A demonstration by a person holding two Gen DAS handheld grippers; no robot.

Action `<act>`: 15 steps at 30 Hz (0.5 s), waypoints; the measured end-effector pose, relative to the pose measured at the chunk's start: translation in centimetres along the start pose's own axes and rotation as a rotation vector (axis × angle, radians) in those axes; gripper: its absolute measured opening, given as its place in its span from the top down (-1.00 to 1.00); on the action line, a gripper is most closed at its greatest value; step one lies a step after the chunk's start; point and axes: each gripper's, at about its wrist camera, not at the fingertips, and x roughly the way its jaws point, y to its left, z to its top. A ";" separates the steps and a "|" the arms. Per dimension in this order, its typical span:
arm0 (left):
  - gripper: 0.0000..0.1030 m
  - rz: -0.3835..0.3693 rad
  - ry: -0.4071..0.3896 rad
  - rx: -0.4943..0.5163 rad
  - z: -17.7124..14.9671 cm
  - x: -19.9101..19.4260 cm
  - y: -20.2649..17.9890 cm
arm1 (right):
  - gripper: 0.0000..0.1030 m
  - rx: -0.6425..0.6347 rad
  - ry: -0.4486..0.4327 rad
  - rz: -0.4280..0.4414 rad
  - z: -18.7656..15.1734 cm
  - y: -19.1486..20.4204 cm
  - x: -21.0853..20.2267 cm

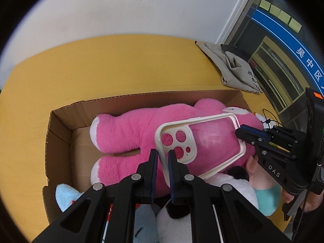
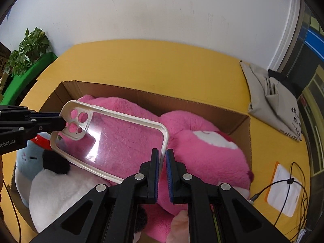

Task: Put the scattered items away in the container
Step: 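Carry the phone case with both grippers and lower it onto the pink bear, then open both grippers to release the phone case and withdraw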

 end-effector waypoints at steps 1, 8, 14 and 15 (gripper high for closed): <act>0.78 -0.005 -0.007 -0.006 0.0 -0.2 0.1 | 0.83 -0.001 0.006 0.006 -0.1 -0.1 0.3; -0.19 0.045 -0.132 -0.031 -0.5 -6.2 0.3 | -0.74 0.050 -0.106 0.006 -1.3 -1.0 -4.1; -0.58 0.179 -0.335 0.013 -5.6 -14.7 -2.0 | -1.00 0.067 -0.265 0.012 -5.5 0.8 -13.8; -0.58 0.196 -0.368 0.023 -6.9 -15.8 -2.6 | -1.00 0.055 -0.285 0.016 -6.5 1.7 -15.2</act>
